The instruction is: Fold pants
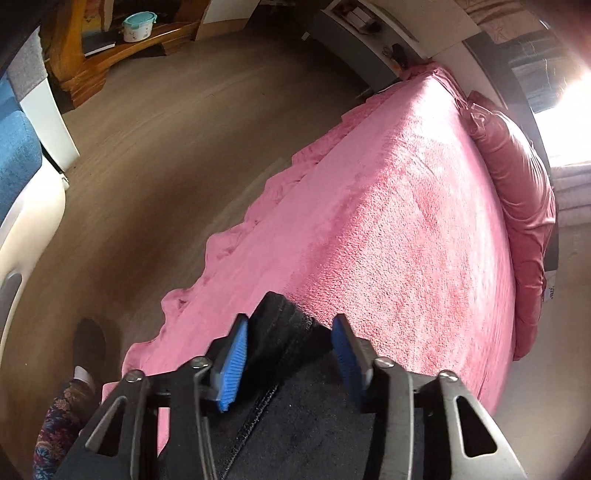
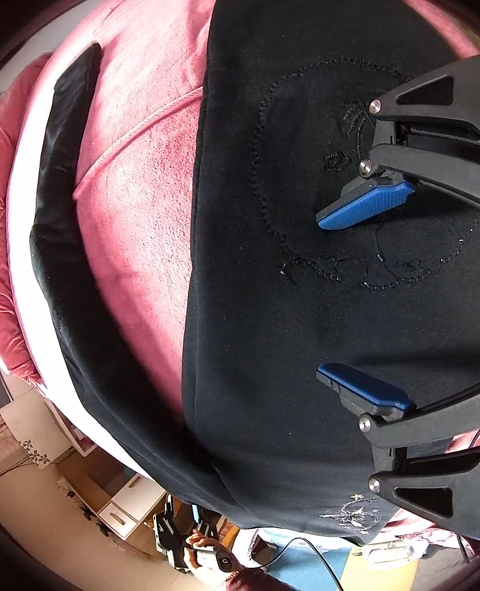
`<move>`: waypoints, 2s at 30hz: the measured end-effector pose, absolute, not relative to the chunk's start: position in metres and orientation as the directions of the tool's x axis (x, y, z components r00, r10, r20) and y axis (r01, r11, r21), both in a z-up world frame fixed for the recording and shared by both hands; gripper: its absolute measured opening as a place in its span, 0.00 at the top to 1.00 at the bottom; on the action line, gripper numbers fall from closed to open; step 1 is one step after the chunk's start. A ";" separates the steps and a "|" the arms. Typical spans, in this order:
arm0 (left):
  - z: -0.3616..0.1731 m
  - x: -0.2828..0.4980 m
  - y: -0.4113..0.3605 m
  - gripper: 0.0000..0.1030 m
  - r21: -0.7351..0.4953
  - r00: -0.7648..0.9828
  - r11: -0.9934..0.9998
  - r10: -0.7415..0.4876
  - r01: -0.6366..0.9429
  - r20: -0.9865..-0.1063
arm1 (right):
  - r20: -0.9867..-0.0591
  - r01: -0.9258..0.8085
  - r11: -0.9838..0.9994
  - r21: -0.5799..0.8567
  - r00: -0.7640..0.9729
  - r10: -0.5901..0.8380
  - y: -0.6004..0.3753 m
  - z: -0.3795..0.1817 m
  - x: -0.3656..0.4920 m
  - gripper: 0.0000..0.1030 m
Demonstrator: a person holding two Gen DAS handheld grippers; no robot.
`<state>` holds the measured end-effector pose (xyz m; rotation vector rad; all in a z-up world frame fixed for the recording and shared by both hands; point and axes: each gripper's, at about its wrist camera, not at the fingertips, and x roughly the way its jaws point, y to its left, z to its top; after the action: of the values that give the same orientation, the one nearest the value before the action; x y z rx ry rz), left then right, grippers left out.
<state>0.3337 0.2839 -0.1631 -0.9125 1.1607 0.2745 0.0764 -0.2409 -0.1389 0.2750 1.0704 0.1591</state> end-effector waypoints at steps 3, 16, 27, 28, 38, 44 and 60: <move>-0.152 0.331 0.275 0.87 -0.466 0.449 0.682 -0.219 -0.564 -0.866 | -0.845 0.000 0.957 0.289 0.471 0.254 -0.238 -0.139 0.078 0.26; -0.008 0.196 0.214 0.92 -0.677 0.751 0.731 -0.397 -0.089 -0.528 | -0.822 0.005 0.950 0.312 0.503 0.268 -0.243 -0.129 0.078 0.26; 0.004 0.060 0.169 0.93 -0.700 0.695 0.696 -0.582 0.158 -0.422 | -0.724 -0.002 0.900 0.436 0.592 0.353 -0.278 -0.074 0.129 0.43; 0.001 0.053 0.164 0.93 -0.692 0.687 0.703 -0.585 0.164 -0.432 | -0.712 -0.001 0.889 0.457 0.599 0.367 -0.280 -0.069 0.139 0.46; -0.014 0.015 0.155 0.94 -0.695 0.644 0.700 -0.610 0.164 -0.463 | -0.645 0.080 0.793 0.603 0.634 0.426 -0.291 -0.036 0.255 0.58; -0.012 0.011 0.157 0.94 -0.686 0.630 0.709 -0.610 0.164 -0.480 | -0.697 0.182 0.787 0.589 0.607 0.381 -0.293 -0.050 0.322 0.63; 0.015 0.185 0.279 0.94 -0.705 0.770 0.697 -0.374 -0.136 -0.518 | -0.559 -0.017 0.807 0.591 0.712 0.425 -0.298 0.041 0.296 0.93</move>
<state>0.1848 0.2788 0.0146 -0.8047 0.6976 -0.1456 0.2961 -0.2977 0.0414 0.5929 0.7457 0.2615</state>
